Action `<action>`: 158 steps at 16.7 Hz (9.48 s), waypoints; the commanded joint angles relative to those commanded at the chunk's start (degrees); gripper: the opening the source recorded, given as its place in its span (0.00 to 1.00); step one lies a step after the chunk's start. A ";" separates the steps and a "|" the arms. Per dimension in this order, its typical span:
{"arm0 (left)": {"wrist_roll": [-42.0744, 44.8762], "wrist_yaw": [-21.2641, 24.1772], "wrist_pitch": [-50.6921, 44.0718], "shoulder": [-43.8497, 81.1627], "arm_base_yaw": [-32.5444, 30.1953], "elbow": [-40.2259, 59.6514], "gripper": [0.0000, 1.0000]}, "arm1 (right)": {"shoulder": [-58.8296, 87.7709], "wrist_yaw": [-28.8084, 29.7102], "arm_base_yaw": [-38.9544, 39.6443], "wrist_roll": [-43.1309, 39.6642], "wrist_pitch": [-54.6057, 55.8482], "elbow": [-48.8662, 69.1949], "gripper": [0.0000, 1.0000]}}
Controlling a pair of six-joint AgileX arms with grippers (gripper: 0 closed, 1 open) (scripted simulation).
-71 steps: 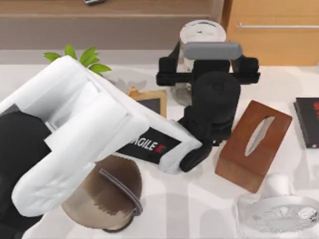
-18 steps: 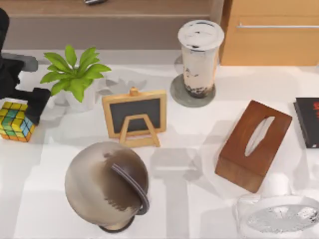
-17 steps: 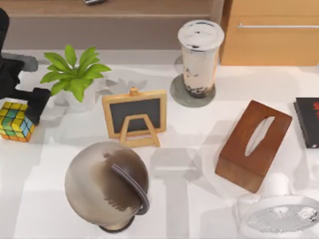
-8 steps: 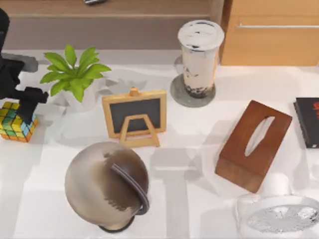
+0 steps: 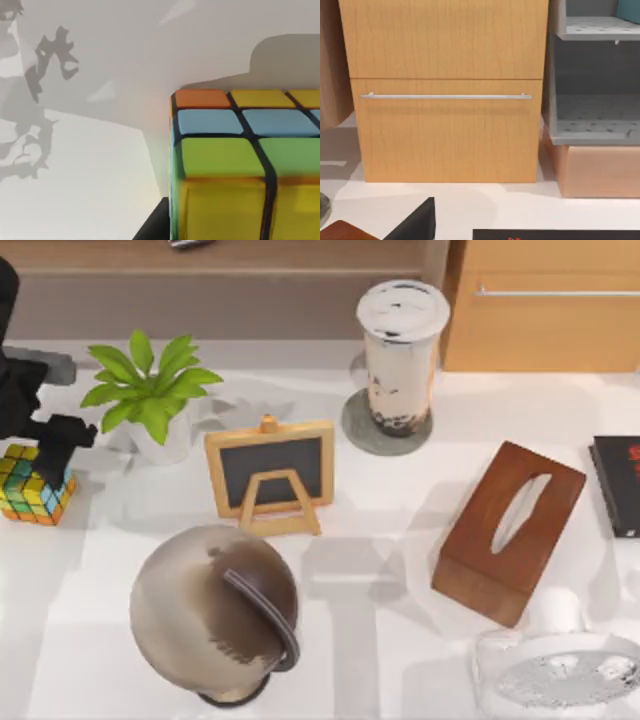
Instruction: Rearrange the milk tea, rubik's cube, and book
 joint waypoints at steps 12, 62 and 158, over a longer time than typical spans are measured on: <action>0.22 -0.07 -3.19 -5.16 -0.91 -2.40 0.00 | 0.00 0.00 0.00 0.00 0.00 0.00 1.00; -11.38 -25.19 63.47 -25.90 -25.56 0.63 0.00 | 0.00 0.00 0.00 0.00 0.00 0.00 1.00; -13.86 -0.14 57.00 -120.92 -1.70 -87.92 1.00 | 27.08 -6.41 -6.55 -0.37 9.44 21.59 1.00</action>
